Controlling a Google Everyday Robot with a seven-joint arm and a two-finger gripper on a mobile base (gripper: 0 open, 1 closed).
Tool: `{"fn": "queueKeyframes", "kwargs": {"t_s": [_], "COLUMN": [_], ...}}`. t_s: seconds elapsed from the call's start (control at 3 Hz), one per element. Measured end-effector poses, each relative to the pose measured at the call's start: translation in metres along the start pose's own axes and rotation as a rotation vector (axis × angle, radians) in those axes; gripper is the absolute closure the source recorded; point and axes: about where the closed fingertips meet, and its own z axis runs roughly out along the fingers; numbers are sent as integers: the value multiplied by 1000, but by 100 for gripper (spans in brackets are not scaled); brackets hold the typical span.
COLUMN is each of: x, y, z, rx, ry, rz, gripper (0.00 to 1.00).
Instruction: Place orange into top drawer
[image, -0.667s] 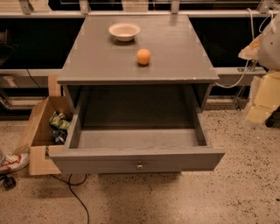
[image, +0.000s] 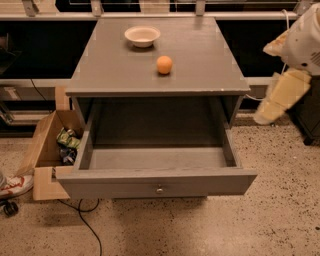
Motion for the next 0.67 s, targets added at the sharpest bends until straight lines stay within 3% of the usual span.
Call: {"fn": "queueKeyframes", "kwargs": {"t_s": [0.33, 0.67], "x": [-23, -64], "y": [-69, -150], "z": [39, 71], "rx": [74, 106], "ry": [-200, -470], "rz": [94, 230], "gripper": [0, 0]}}
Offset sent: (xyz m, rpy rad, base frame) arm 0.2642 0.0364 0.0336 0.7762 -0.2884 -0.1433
